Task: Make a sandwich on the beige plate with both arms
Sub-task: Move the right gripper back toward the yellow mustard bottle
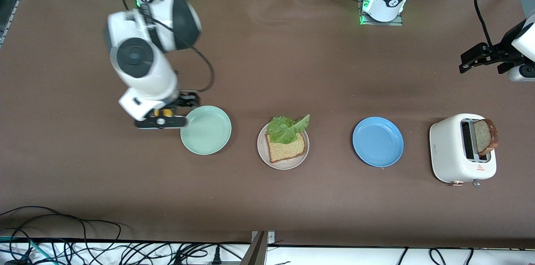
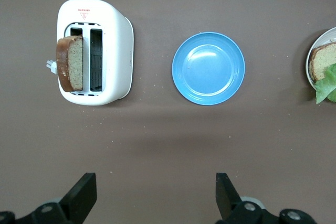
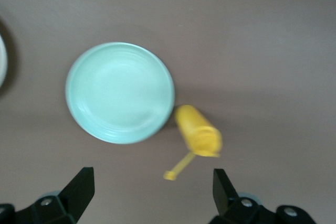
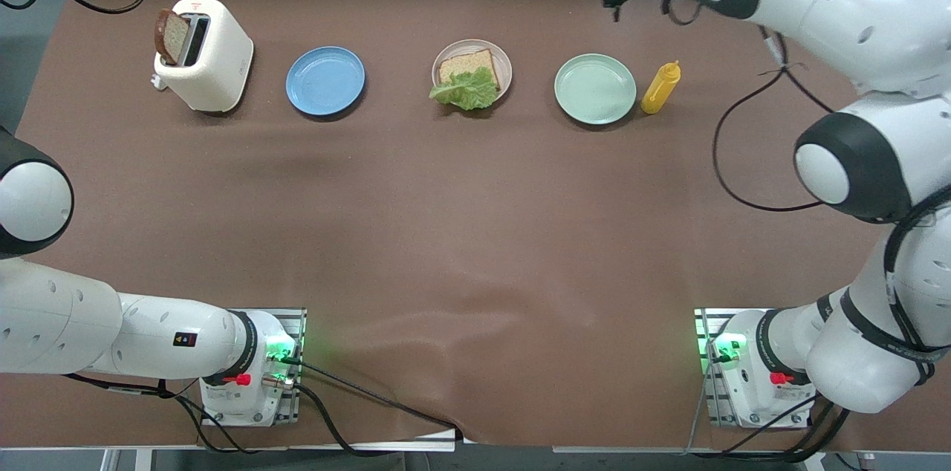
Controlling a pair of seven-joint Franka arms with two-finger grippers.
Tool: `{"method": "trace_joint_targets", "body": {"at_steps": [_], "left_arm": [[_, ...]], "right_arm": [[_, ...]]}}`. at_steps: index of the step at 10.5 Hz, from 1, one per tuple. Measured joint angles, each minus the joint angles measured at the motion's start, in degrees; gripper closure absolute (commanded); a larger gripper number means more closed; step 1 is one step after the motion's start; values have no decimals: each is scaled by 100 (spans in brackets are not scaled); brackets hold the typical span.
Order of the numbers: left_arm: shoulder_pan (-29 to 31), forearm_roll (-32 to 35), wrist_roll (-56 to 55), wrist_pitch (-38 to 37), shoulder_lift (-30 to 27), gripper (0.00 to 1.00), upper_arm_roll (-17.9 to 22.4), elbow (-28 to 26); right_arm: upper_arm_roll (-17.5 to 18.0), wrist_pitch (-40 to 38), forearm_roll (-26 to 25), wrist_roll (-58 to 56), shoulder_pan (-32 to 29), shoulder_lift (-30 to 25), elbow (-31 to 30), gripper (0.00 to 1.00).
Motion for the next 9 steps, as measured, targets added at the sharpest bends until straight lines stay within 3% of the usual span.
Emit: {"method": "trace_joint_targets", "body": {"at_steps": [3,5,6,9], "left_arm": [[1,0,0,1,1,0,1,0],[3,0,0,1,2,0,5,5],[4,0,0,1,3,0,8,7],[6,0,0,1,5,0,11,9]], "right_arm": [[-842,-80,384,-1926,-33,-396,-612,0],[-1480,105,1169,-3569,-107,-393,-1128,0],[-1656,302,1470,-4372,-278,-379,-1410,0],[-1710,542,2145,-6049,-860,-329,-1922,0]]}}
